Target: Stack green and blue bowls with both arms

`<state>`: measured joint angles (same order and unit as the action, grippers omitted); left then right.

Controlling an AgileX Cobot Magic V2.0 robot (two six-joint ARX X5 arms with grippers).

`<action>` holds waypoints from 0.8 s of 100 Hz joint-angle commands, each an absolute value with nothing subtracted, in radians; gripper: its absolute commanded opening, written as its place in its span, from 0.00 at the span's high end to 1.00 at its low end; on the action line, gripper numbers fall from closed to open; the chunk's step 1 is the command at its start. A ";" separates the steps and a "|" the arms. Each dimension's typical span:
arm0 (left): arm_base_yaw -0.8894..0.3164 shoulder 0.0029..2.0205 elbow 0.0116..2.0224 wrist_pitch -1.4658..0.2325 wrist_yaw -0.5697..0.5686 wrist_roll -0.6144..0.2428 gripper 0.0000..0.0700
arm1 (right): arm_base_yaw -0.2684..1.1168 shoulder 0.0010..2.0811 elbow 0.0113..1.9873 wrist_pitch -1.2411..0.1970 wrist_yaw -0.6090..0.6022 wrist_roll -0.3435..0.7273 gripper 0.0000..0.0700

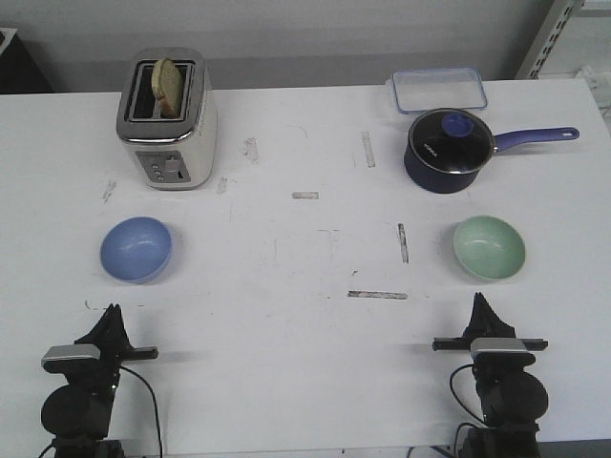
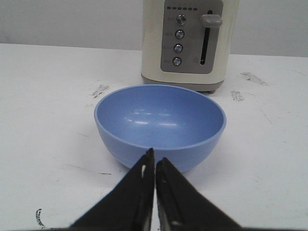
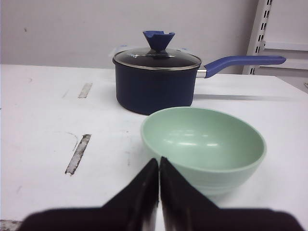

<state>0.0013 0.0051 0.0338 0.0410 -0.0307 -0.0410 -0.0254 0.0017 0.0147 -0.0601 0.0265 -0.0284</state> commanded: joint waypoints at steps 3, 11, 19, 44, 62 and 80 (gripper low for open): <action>0.000 0.004 0.012 0.053 -0.033 -0.042 1.00 | -0.026 0.001 0.013 -0.048 0.027 -0.019 1.00; 0.000 0.004 0.012 0.053 -0.033 -0.042 1.00 | -0.026 0.001 0.013 -0.045 0.027 -0.019 1.00; 0.000 0.004 0.012 0.053 -0.033 -0.042 1.00 | -0.026 0.001 0.013 -0.045 0.027 -0.019 1.00; 0.000 0.004 0.012 0.054 -0.033 -0.042 1.00 | -0.026 0.001 0.013 -0.044 0.027 -0.020 1.00; 0.000 0.004 0.012 0.054 -0.033 -0.042 1.00 | -0.026 0.001 0.013 0.039 0.026 -0.019 1.00; 0.000 0.004 0.012 0.054 -0.033 -0.042 1.00 | -0.027 0.001 0.040 0.266 0.059 -0.031 1.00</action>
